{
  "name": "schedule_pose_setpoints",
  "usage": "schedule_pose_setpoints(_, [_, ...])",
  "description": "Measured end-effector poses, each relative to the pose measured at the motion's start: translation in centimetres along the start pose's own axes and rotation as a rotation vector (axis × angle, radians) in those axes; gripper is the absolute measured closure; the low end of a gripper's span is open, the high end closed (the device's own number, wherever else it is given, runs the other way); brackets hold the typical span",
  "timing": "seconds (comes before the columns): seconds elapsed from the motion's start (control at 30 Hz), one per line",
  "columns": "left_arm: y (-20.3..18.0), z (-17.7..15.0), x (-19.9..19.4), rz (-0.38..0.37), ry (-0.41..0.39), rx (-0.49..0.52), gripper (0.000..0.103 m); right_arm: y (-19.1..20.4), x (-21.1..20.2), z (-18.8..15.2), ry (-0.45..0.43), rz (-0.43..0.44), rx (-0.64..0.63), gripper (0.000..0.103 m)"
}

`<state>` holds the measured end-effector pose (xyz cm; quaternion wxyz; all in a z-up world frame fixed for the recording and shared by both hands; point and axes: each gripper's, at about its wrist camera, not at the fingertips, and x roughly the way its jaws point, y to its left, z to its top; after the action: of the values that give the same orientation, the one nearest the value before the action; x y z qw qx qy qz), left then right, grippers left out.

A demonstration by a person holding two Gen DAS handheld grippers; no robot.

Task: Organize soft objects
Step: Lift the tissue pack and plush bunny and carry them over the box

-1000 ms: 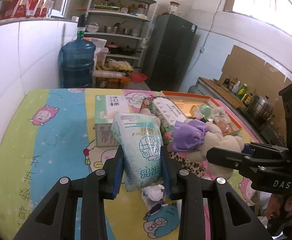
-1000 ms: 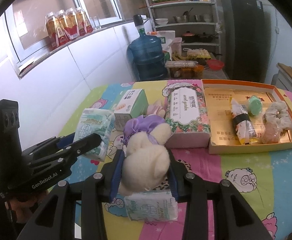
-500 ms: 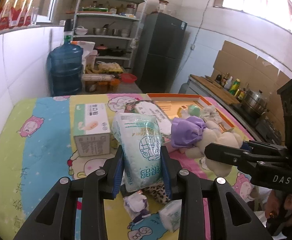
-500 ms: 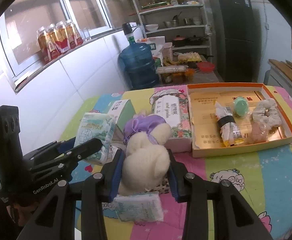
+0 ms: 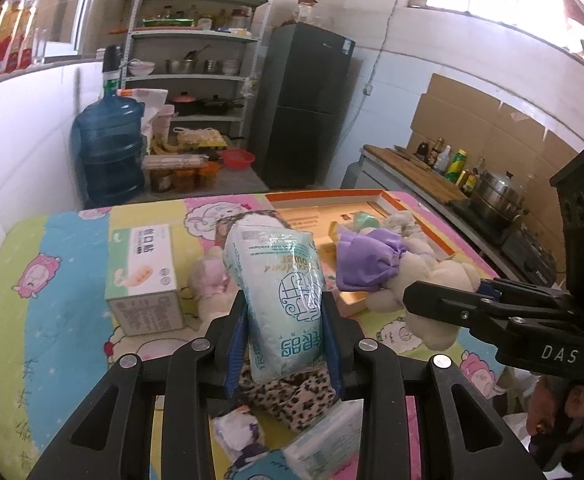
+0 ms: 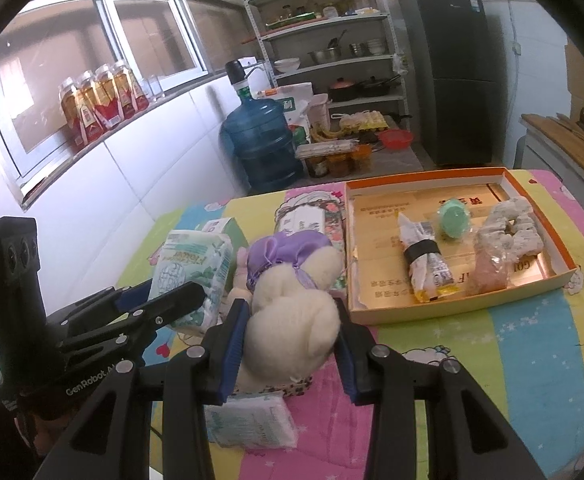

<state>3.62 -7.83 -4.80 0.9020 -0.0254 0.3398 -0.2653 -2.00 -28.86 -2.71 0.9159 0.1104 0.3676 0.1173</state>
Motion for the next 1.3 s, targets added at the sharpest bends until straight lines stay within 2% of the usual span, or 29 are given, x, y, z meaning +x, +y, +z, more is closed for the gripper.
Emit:
schedule_pose_setpoints(0.43, [-3.2,2.0,2.2,-0.041,0.009,0.041,0.069,-3.1,-0.9,0.7,-0.026,-0.022,0.04,0.062])
schedule_pose_setpoints(1.3, [-8.5,4.6,7.7,-0.038,0.026,0.047,0.069,-11.3,-1.6,3.2,-0.071,-0.064,0.091,0.062])
